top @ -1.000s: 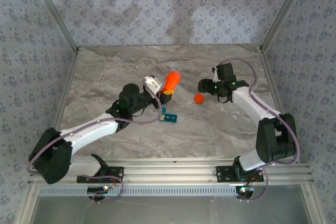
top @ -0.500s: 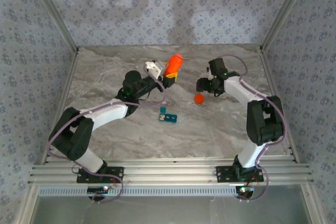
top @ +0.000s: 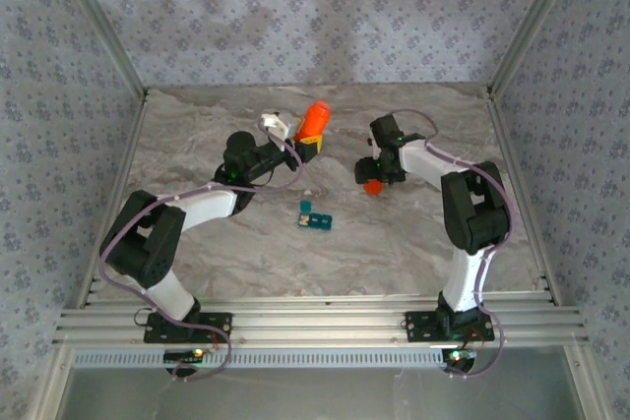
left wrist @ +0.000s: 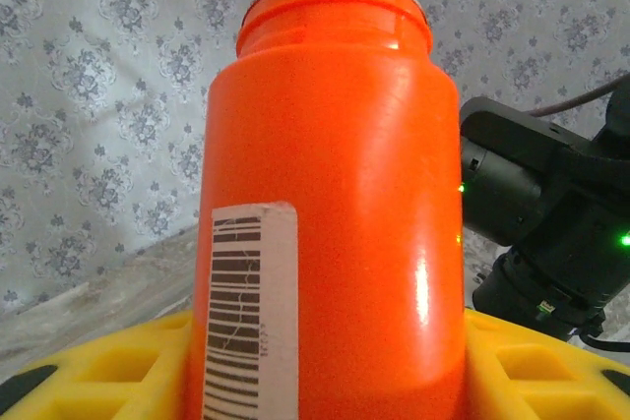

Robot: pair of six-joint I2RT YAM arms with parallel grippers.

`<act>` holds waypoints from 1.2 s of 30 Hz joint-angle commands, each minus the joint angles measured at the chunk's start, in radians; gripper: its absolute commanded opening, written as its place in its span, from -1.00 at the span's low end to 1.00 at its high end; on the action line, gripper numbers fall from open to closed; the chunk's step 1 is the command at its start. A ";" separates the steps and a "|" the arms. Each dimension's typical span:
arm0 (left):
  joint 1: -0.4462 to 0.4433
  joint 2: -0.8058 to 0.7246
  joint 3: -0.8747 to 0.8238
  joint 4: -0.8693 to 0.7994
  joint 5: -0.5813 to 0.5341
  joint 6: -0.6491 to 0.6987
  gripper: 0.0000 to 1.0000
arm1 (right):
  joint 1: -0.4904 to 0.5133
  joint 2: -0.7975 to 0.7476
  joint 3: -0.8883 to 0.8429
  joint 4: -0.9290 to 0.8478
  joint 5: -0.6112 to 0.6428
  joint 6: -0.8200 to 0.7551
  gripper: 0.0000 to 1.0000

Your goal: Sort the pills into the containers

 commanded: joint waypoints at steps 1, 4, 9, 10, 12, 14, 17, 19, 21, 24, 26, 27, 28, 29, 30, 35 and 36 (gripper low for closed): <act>0.005 0.003 -0.014 0.067 0.033 -0.017 -1.00 | 0.014 0.027 0.016 -0.054 0.028 -0.029 0.54; 0.006 0.003 -0.016 0.067 0.038 -0.022 -1.00 | 0.015 0.035 0.010 -0.056 0.041 -0.028 0.51; 0.005 0.001 -0.015 0.059 0.046 -0.023 -1.00 | 0.015 0.055 0.009 -0.050 0.040 -0.028 0.45; 0.005 -0.001 -0.015 0.057 0.048 -0.023 -1.00 | 0.016 0.059 0.010 -0.051 0.039 -0.028 0.44; 0.005 -0.004 -0.015 0.051 0.050 -0.019 -1.00 | 0.015 0.065 0.011 -0.050 0.038 -0.028 0.40; 0.006 -0.004 -0.015 0.050 0.052 -0.018 -1.00 | 0.016 0.070 0.013 -0.050 0.037 -0.028 0.37; 0.005 -0.005 -0.014 0.049 0.055 -0.017 -1.00 | 0.016 0.073 0.013 -0.049 0.036 -0.028 0.29; 0.006 -0.006 -0.016 0.049 0.058 -0.018 -1.00 | 0.016 0.073 0.012 -0.050 0.033 -0.028 0.20; 0.007 -0.009 -0.019 0.047 0.059 -0.017 -1.00 | 0.016 0.071 0.013 -0.050 0.030 -0.028 0.10; 0.006 -0.011 -0.022 0.047 0.063 -0.017 -1.00 | 0.018 0.062 0.012 -0.051 0.019 -0.029 -0.10; 0.006 -0.009 -0.024 0.049 0.069 -0.016 -1.00 | 0.019 0.051 0.013 -0.051 0.013 -0.029 -0.15; 0.005 -0.008 -0.026 0.051 0.072 -0.017 -1.00 | 0.020 0.042 0.011 -0.049 0.011 -0.029 -0.15; 0.007 -0.007 -0.026 0.054 0.075 -0.016 -1.00 | 0.020 0.034 0.011 -0.049 0.010 -0.029 -0.15; 0.006 -0.006 -0.027 0.058 0.078 -0.017 -1.00 | 0.020 0.028 0.010 -0.047 0.009 -0.029 -0.15; 0.006 -0.006 -0.028 0.060 0.078 -0.019 -1.00 | 0.021 0.025 0.011 -0.046 0.007 -0.029 -0.15; 0.006 0.001 -0.028 0.063 0.081 -0.025 -1.00 | 0.022 0.016 0.009 -0.044 0.000 -0.020 -0.16; 0.006 0.003 -0.030 0.062 0.086 -0.026 -1.00 | 0.021 0.011 0.010 -0.046 -0.008 -0.018 -0.16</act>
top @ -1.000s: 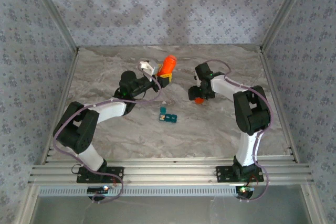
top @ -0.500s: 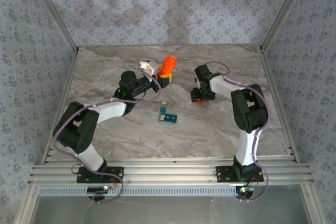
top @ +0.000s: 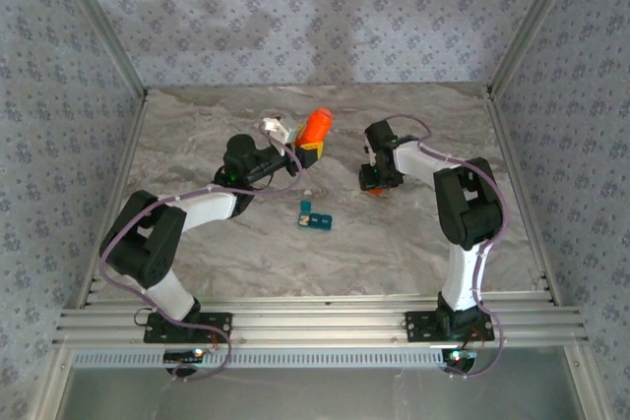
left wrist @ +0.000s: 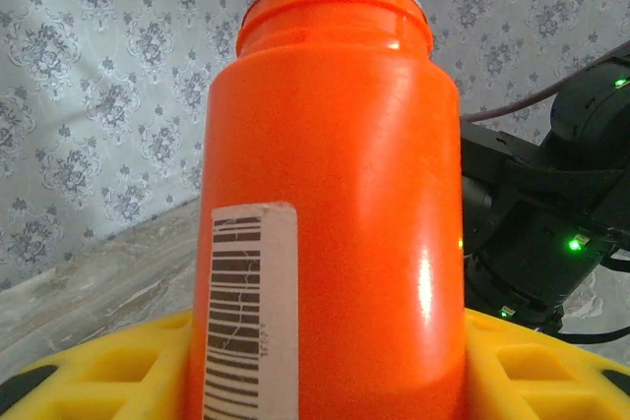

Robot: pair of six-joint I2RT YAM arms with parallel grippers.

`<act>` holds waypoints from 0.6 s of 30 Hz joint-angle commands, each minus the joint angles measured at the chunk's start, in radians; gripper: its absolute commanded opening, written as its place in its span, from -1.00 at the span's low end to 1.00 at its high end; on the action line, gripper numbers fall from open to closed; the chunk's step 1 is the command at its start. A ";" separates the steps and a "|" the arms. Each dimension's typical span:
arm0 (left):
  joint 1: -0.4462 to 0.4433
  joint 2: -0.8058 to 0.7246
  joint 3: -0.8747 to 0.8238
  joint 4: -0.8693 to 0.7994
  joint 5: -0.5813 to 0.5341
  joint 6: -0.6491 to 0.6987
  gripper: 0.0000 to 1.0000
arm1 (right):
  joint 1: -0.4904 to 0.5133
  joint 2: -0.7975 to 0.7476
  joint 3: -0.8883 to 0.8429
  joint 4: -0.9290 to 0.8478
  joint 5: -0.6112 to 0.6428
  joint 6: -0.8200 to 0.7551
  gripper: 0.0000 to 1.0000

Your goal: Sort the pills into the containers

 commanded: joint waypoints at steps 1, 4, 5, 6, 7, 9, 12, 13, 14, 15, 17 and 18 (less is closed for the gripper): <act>0.005 0.005 -0.007 0.061 0.038 -0.016 -1.00 | 0.006 -0.039 0.010 -0.027 -0.046 0.008 -0.16; 0.005 0.012 -0.008 0.061 0.052 -0.012 -1.00 | -0.002 -0.059 0.018 -0.033 -0.072 0.019 -0.16; 0.004 0.015 -0.008 0.062 0.058 -0.011 -1.00 | -0.007 -0.068 0.021 -0.033 -0.083 0.027 -0.16; 0.005 0.018 -0.007 0.063 0.064 -0.008 -1.00 | -0.014 -0.081 0.025 -0.033 -0.100 0.034 -0.16; 0.004 0.023 -0.005 0.064 0.071 -0.006 -1.00 | -0.023 -0.095 0.029 -0.034 -0.118 0.043 -0.16; 0.004 0.030 -0.004 0.066 0.086 0.004 -1.00 | -0.042 -0.122 0.045 -0.037 -0.160 0.063 -0.16; 0.004 0.041 0.008 0.057 0.112 0.022 -1.00 | -0.076 -0.159 0.075 -0.040 -0.227 0.094 -0.15; 0.004 0.045 0.010 0.056 0.116 0.029 -1.00 | -0.085 -0.167 0.085 -0.042 -0.247 0.103 -0.15; 0.004 0.050 0.011 0.057 0.122 0.036 -1.00 | -0.098 -0.177 0.093 -0.042 -0.269 0.114 -0.15; 0.004 0.056 0.015 0.057 0.126 0.043 -1.00 | -0.107 -0.186 0.104 -0.044 -0.288 0.124 -0.15; 0.003 0.067 0.019 0.055 0.139 0.055 -1.00 | -0.122 -0.198 0.125 -0.048 -0.324 0.140 -0.15; 0.003 0.075 0.021 0.056 0.148 0.062 -1.00 | -0.131 -0.203 0.136 -0.052 -0.343 0.148 -0.15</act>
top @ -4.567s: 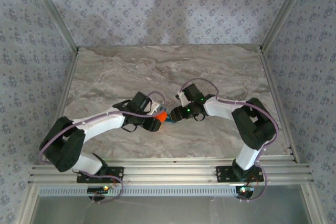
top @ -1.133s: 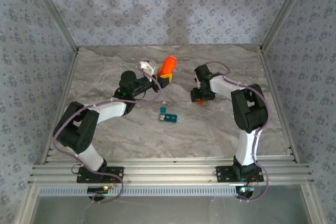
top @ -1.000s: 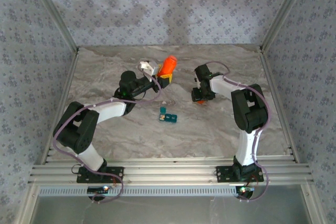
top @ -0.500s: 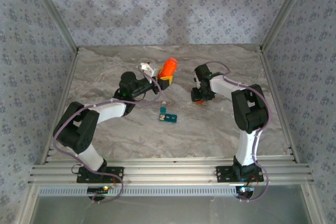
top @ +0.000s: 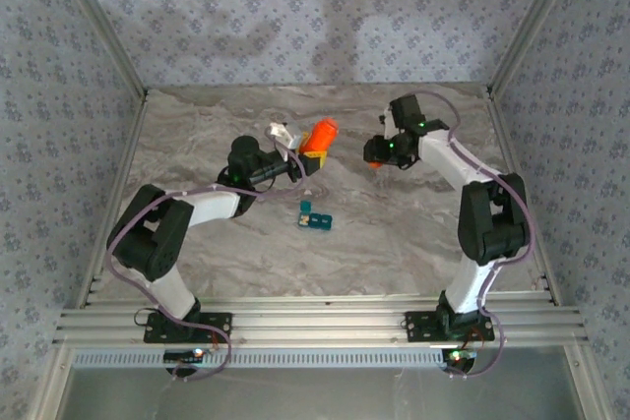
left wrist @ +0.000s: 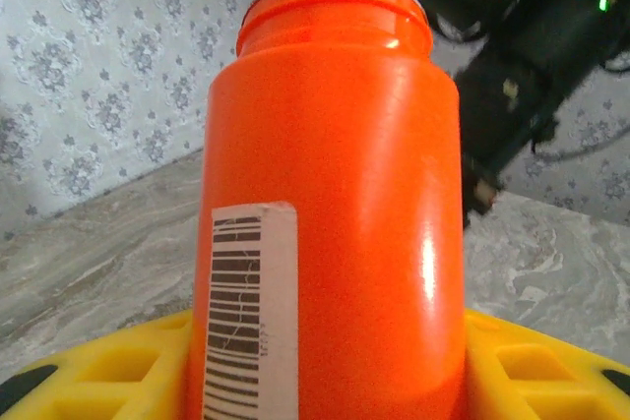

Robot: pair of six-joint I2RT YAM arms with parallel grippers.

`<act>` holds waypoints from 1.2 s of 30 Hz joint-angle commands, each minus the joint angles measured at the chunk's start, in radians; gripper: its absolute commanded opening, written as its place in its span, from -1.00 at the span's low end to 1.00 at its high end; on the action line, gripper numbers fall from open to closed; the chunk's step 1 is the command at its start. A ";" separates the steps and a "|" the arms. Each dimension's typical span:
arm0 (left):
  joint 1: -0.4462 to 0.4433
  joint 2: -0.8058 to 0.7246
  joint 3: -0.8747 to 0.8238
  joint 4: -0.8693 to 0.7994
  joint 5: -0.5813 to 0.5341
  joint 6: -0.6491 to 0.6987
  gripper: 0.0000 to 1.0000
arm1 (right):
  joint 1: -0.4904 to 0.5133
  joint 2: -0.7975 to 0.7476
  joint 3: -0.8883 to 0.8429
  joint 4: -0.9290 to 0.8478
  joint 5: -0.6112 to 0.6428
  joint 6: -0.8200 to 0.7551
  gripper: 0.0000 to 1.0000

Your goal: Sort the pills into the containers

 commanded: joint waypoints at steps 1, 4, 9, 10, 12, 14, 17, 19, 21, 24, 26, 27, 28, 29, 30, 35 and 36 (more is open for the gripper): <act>0.004 0.021 0.023 0.055 0.056 0.039 -1.00 | -0.024 -0.036 0.052 -0.035 -0.113 0.055 -0.15; 0.005 0.051 0.033 0.064 0.084 0.048 -1.00 | -0.051 -0.048 0.070 -0.038 -0.171 0.076 -0.14; 0.003 0.119 0.050 0.099 0.141 0.049 -1.00 | -0.092 -0.071 0.081 -0.038 -0.243 0.096 -0.14; 0.002 0.132 0.054 0.103 0.151 0.049 -1.00 | -0.096 -0.075 0.081 -0.035 -0.255 0.100 -0.14; 0.001 0.161 0.064 0.109 0.177 0.050 -1.00 | -0.104 -0.077 0.086 -0.032 -0.276 0.108 -0.14; 0.002 0.185 0.077 0.111 0.199 0.051 -1.00 | -0.104 -0.079 0.094 -0.037 -0.293 0.101 -0.15; -0.003 0.214 0.093 0.109 0.225 0.056 -1.00 | -0.106 -0.078 0.112 -0.037 -0.317 0.082 -0.14; -0.004 0.232 0.101 0.108 0.240 0.057 -1.00 | -0.102 -0.076 0.128 -0.061 -0.336 0.065 -0.15; -0.005 0.250 0.111 0.106 0.254 0.060 -1.00 | -0.097 -0.068 0.152 -0.080 -0.364 0.046 -0.15; -0.006 0.273 0.121 0.108 0.270 0.066 -1.00 | -0.084 -0.053 0.195 -0.122 -0.405 0.008 -0.15; -0.007 0.284 0.125 0.109 0.276 0.073 -1.00 | -0.073 -0.042 0.223 -0.162 -0.421 -0.026 -0.15; -0.006 0.289 0.125 0.111 0.278 0.077 -1.00 | -0.065 -0.036 0.237 -0.187 -0.428 -0.045 -0.16; -0.006 0.292 0.125 0.116 0.281 0.082 -1.00 | -0.059 -0.031 0.246 -0.203 -0.438 -0.061 -0.15; -0.006 0.295 0.124 0.125 0.282 0.089 -1.00 | -0.053 -0.024 0.257 -0.224 -0.448 -0.079 -0.15; -0.007 0.298 0.124 0.134 0.285 0.095 -1.00 | -0.047 -0.015 0.268 -0.246 -0.455 -0.095 -0.15; -0.005 0.305 0.124 0.146 0.291 0.116 -1.00 | -0.028 0.018 0.295 -0.309 -0.486 -0.153 -0.15; -0.006 0.305 0.124 0.146 0.292 0.118 -1.00 | -0.023 0.022 0.298 -0.318 -0.488 -0.160 -0.15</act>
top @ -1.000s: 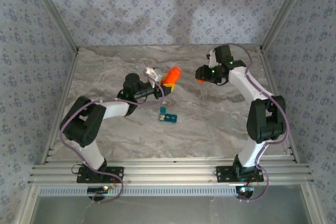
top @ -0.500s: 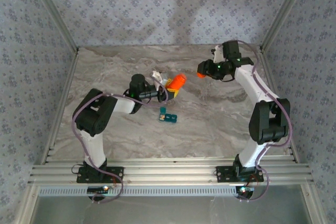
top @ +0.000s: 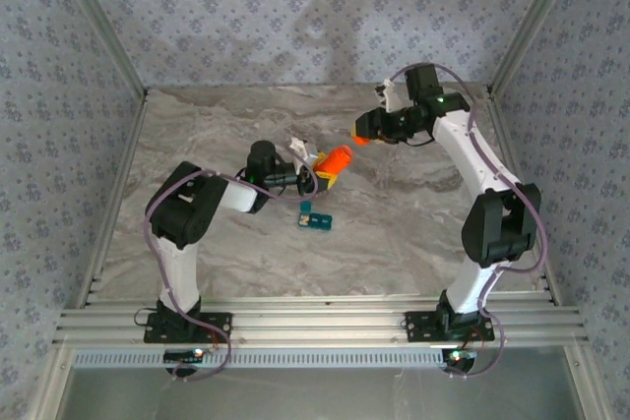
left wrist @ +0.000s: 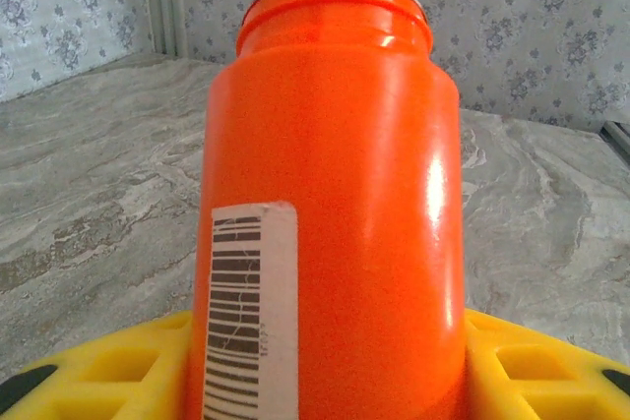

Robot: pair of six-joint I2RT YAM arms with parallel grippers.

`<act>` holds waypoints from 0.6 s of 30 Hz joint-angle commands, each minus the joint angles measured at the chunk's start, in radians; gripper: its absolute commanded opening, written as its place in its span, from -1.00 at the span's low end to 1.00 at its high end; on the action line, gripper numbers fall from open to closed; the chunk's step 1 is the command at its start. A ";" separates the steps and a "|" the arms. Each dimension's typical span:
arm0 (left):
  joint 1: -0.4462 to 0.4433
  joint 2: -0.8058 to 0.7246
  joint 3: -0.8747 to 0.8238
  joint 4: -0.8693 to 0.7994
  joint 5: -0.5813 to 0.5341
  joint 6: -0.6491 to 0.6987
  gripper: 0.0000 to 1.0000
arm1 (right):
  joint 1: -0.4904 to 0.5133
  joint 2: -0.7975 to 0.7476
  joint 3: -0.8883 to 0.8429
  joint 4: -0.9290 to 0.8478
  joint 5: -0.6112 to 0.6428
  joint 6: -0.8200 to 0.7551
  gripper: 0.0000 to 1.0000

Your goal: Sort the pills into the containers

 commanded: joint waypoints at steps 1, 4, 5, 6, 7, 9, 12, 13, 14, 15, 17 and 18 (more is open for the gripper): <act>-0.004 0.006 0.027 0.064 0.039 0.031 -1.00 | 0.010 0.033 0.035 -0.094 -0.043 -0.070 -0.15; 0.000 0.006 0.027 0.067 0.042 0.034 -1.00 | 0.019 0.046 0.035 -0.113 -0.049 -0.089 -0.14; 0.001 0.006 0.027 0.069 0.043 0.034 -1.00 | 0.022 0.047 0.035 -0.116 -0.052 -0.093 -0.14; 0.002 0.004 0.026 0.070 0.045 0.035 -1.00 | 0.024 0.049 0.033 -0.118 -0.054 -0.097 -0.14; 0.004 0.005 0.025 0.072 0.045 0.034 -1.00 | 0.026 0.052 0.032 -0.121 -0.056 -0.100 -0.14; 0.006 0.003 0.025 0.072 0.050 0.033 -1.00 | 0.029 0.057 0.031 -0.118 -0.060 -0.104 -0.14; 0.010 0.000 0.023 0.071 0.053 0.035 -1.00 | 0.036 0.067 0.031 -0.110 -0.069 -0.108 -0.14; 0.010 -0.001 0.024 0.070 0.055 0.034 -1.00 | 0.041 0.071 0.031 -0.109 -0.072 -0.108 -0.14; 0.010 -0.003 0.023 0.071 0.057 0.034 -1.00 | 0.042 0.076 0.032 -0.108 -0.072 -0.108 -0.14; 0.010 -0.005 0.023 0.071 0.057 0.033 -1.00 | 0.046 0.080 0.034 -0.107 -0.071 -0.108 -0.14; 0.010 -0.009 0.022 0.073 0.058 0.031 -1.00 | 0.050 0.090 0.037 -0.106 -0.073 -0.107 -0.14; 0.010 -0.012 0.020 0.075 0.059 0.031 -1.00 | 0.051 0.095 0.038 -0.104 -0.075 -0.108 -0.14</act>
